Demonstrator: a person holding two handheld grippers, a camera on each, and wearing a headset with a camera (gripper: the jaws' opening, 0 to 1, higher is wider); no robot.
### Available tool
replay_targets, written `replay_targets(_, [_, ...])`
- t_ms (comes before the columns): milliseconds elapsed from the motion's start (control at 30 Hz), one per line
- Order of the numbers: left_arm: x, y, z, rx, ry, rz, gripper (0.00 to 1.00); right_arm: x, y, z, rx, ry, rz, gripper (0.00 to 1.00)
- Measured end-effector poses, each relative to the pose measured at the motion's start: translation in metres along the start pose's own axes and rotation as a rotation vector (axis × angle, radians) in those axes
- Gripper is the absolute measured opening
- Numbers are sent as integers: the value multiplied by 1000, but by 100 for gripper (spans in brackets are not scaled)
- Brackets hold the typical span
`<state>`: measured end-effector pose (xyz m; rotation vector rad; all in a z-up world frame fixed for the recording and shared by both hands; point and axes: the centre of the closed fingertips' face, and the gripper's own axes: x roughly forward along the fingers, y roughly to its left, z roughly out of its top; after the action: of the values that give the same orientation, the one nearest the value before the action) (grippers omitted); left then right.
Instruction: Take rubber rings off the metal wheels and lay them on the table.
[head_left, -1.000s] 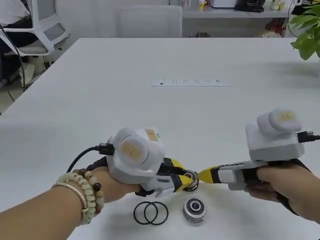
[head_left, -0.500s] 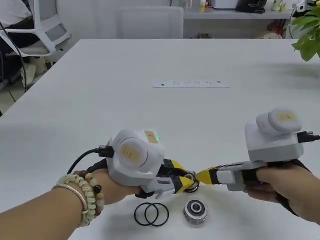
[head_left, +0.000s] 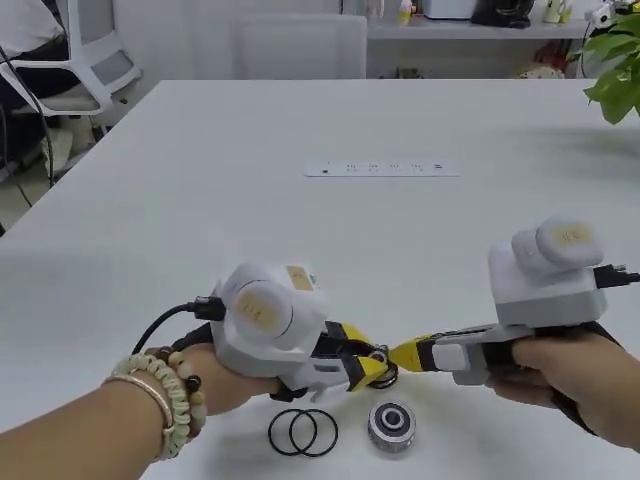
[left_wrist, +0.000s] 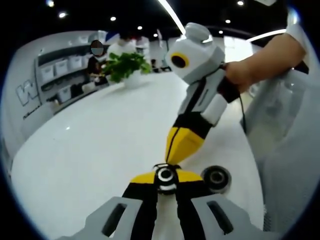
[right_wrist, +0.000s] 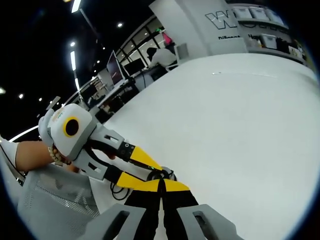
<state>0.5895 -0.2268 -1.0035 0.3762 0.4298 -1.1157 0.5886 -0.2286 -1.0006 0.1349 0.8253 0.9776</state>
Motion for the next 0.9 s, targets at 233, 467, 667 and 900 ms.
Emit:
replay_targets(233, [0, 0, 0, -6, -4, 3, 14, 2, 12, 11, -28, -42, 30, 0])
replay_targets(467, [0, 1, 0, -12, -1, 11, 14, 2, 5, 8, -30, -33, 0, 0])
replay_targets(667, [0, 0, 0, -1, 5, 17, 14, 1, -3, 1, -30, 0, -52, 0])
replay_targets(900, [-1, 1, 4, 11, 29, 10, 15, 1, -3, -1, -13, 9, -56, 0])
